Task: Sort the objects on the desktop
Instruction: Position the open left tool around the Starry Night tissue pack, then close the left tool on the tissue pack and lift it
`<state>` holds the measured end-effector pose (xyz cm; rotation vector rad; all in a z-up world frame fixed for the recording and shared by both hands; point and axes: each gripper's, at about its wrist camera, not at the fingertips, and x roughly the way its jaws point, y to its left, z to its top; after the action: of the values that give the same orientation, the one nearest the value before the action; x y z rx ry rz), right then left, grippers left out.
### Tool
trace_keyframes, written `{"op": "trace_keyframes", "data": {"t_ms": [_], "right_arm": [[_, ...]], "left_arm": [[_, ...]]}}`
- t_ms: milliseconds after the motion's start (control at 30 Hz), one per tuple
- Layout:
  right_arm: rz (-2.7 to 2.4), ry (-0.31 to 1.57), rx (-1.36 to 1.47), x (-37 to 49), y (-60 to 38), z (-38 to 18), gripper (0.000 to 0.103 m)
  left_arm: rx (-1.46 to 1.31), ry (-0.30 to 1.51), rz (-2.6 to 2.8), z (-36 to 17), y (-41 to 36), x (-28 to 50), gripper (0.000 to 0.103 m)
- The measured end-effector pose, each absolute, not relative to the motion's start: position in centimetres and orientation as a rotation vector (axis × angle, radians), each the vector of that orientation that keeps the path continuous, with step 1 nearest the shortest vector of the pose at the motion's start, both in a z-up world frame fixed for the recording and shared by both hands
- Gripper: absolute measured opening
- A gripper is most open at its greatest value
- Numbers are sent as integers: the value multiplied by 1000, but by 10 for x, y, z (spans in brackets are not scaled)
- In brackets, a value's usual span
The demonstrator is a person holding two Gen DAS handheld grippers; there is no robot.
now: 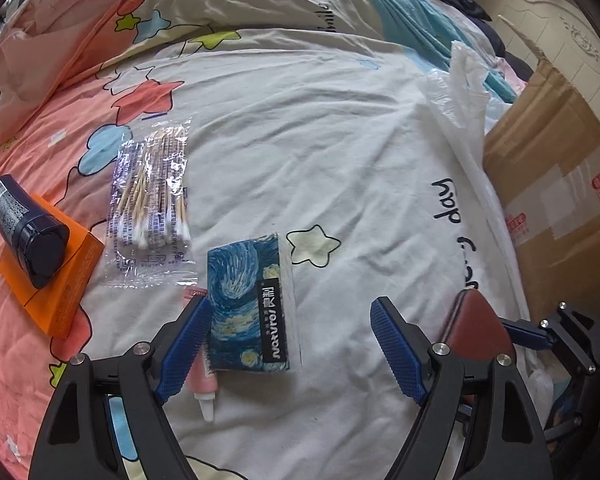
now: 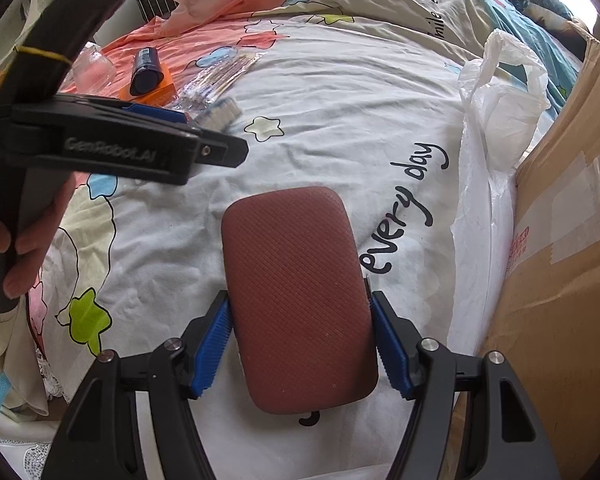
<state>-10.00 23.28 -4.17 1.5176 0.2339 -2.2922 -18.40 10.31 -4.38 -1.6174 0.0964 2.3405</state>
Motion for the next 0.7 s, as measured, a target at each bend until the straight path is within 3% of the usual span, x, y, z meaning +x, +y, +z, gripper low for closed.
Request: {"op": "trace_keyframes", "data": {"t_ms": [333, 367, 400, 433, 467, 700], "right_arm": [[-2275, 234, 1521, -104, 227, -46, 64], [-2274, 233, 1520, -104, 227, -47, 64], [-2272, 233, 1520, -104, 227, -47, 64], [-2271, 231, 1520, -104, 226, -47, 64], [-2270, 230, 1519, -104, 226, -48, 64], [-2276, 224, 1505, -103, 226, -45, 64]], "left_arm": [[-1615, 72, 2336, -53, 98, -189, 84], [-1612, 72, 2338, -53, 97, -188, 78], [-1619, 76, 2332, -53, 97, -188, 65], [-1632, 76, 2321, -54, 95, -188, 27], [-1657, 60, 2290, -56, 93, -189, 23], [-1619, 75, 2287, -49, 92, -182, 22]]}}
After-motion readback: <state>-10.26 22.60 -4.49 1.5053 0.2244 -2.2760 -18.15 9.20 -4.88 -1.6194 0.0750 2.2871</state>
